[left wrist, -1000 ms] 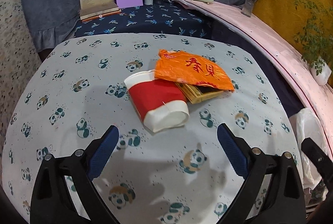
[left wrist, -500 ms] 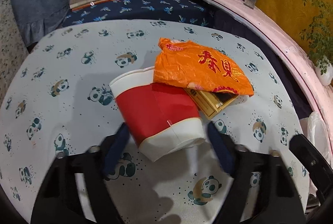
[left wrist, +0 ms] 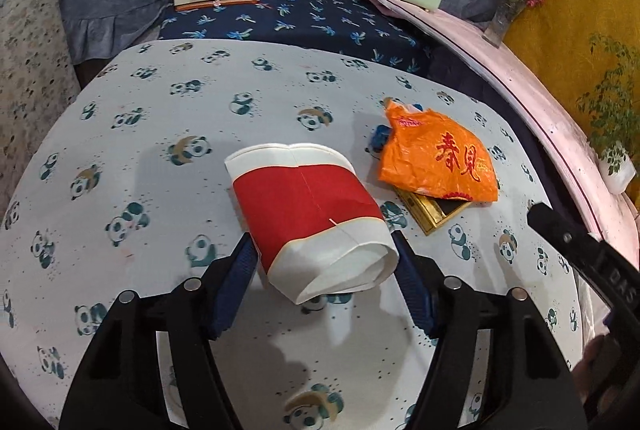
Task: Collect trash
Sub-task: 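Grasp the red-and-white paper cup with the left gripper while the right gripper grasps the orange printed bag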
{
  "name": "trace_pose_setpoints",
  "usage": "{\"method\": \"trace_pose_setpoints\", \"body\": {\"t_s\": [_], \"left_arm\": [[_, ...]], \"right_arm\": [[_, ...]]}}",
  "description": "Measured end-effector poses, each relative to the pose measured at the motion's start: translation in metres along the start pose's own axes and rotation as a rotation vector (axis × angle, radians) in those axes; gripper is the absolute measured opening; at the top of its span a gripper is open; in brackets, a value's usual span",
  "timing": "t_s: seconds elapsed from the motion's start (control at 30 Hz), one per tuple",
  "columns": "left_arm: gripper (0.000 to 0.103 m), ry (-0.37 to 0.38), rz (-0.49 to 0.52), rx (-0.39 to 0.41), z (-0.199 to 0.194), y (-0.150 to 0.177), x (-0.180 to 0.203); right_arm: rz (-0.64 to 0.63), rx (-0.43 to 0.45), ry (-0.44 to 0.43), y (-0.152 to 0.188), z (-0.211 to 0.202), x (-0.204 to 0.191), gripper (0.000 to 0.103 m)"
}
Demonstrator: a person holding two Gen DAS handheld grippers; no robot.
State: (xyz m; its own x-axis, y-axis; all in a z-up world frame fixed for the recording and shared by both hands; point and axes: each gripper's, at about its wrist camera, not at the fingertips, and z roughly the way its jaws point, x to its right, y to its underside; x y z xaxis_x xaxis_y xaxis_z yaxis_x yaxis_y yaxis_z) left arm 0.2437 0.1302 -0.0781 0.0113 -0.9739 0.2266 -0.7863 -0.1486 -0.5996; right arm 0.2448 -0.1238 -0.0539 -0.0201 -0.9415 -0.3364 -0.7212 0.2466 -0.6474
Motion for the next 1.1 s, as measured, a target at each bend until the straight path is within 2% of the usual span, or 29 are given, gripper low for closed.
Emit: {"method": "trace_pose_setpoints", "body": {"t_s": [0.07, 0.13, 0.2, 0.3, 0.37, 0.5, 0.53, 0.6, 0.77, 1.1], "left_arm": [[0.064, -0.003, -0.007, 0.007, -0.002, -0.002, -0.005], [0.064, -0.003, -0.016, 0.008, -0.003, -0.003, -0.01], [0.064, 0.001, -0.02, 0.009, -0.003, -0.003, -0.013], [0.064, 0.011, -0.023, 0.005, 0.0, -0.003, -0.016], [0.064, 0.015, -0.021, 0.003, 0.002, -0.002, -0.016], [0.064, 0.021, -0.02, -0.003, 0.008, -0.002, -0.017], [0.064, 0.021, -0.019, -0.005, 0.01, -0.002, -0.017], [0.064, 0.022, -0.015, -0.007, 0.011, -0.001, -0.016], [0.064, 0.023, -0.013, -0.012, 0.01, 0.003, -0.012], [0.064, 0.053, 0.027, -0.002, -0.019, 0.02, 0.02]], "right_arm": [[0.002, 0.003, 0.014, -0.007, 0.008, -0.001, 0.029], [0.003, 0.006, 0.025, -0.013, 0.016, -0.002, 0.034], [0.004, 0.018, 0.045, -0.021, 0.025, -0.002, 0.045], [-0.002, 0.029, 0.08, -0.031, 0.041, -0.001, 0.055], [0.003, 0.012, 0.089, -0.036, 0.055, 0.003, 0.059], [0.017, -0.05, 0.086, -0.035, 0.08, 0.01, 0.059], [0.01, -0.057, 0.086, -0.032, 0.082, 0.01, 0.057], [-0.009, -0.054, 0.095, -0.026, 0.081, 0.01, 0.038], [-0.01, -0.05, 0.072, -0.017, 0.065, 0.015, 0.012], [0.004, 0.006, 0.058, 0.006, 0.0, 0.028, 0.008]]}}
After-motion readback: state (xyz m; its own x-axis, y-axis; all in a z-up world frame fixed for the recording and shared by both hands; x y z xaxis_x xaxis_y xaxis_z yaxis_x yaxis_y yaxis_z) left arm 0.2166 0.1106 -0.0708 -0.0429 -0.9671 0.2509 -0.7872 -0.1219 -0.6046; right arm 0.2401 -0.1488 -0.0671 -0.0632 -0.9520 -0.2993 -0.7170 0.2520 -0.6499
